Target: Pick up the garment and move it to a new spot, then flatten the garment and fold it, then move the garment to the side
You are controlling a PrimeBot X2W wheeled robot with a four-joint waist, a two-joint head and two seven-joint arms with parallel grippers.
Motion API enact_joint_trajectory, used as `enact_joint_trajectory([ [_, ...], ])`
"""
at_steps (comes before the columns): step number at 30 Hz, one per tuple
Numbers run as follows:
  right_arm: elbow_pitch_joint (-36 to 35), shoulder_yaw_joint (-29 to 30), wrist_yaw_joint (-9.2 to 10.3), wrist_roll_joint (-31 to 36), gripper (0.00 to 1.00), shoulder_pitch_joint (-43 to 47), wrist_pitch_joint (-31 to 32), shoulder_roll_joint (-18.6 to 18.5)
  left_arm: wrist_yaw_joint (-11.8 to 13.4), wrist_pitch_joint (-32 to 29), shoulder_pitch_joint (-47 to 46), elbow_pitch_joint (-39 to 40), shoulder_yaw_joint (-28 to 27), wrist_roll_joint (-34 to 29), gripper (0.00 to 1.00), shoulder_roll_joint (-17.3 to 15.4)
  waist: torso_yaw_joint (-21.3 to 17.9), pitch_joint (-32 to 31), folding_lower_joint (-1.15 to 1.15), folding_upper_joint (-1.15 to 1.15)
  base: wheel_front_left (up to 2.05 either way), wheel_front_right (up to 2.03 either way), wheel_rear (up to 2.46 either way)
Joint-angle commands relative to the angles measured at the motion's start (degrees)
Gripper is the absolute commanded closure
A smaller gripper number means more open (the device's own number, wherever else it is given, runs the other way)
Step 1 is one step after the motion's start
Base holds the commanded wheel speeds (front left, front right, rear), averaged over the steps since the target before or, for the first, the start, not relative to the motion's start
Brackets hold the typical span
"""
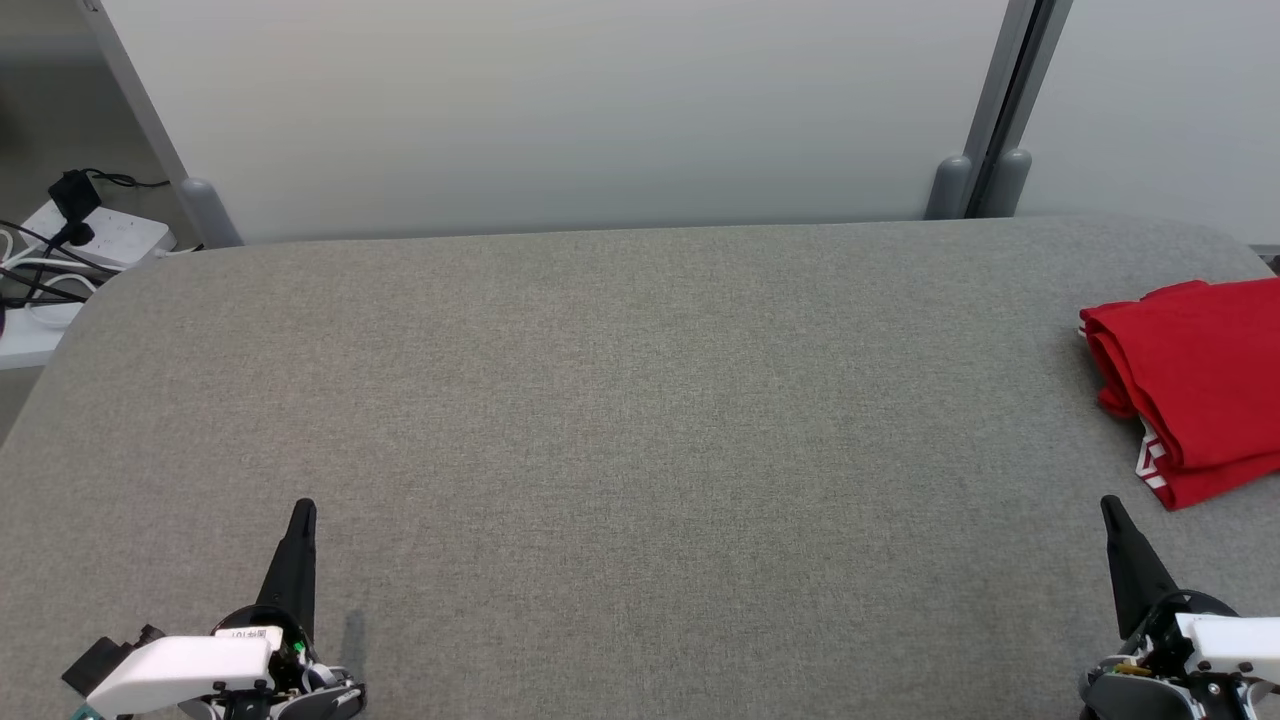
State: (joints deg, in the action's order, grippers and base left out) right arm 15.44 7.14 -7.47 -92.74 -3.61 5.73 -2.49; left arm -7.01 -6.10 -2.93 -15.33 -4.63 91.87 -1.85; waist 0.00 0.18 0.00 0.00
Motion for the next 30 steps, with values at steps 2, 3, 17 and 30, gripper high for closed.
enact_joint_trajectory([
  [2,-1.4,-0.9,-0.02,0.3,1.00,-2.5,0.5,-0.7,-0.5,-0.4,-3.3,1.3,-1.9,0.3,1.00,-1.0,0.0,0.0,0.00,0.00,0.00,0.00,0.00],
  [3,-1.4,-0.9,-0.02,0.3,1.00,-2.5,0.5,-0.7,-0.5,-0.4,-3.3,1.3,-1.9,0.3,1.00,-1.0,0.0,0.0,0.00,0.00,0.00,0.00,0.00],
  [17,-1.4,-0.9,-0.02,0.4,1.00,-2.6,0.6,-0.6,-0.5,-0.4,-3.3,1.3,-1.9,0.3,1.00,-1.0,0.0,0.0,0.00,0.00,0.00,0.00,0.00],
  [30,-1.4,-0.8,-0.02,0.4,1.00,-2.6,0.6,-0.6,-0.5,-0.4,-3.3,1.3,-1.9,0.3,1.00,-1.0,0.0,0.0,0.00,0.00,0.00,0.00,0.00],
])
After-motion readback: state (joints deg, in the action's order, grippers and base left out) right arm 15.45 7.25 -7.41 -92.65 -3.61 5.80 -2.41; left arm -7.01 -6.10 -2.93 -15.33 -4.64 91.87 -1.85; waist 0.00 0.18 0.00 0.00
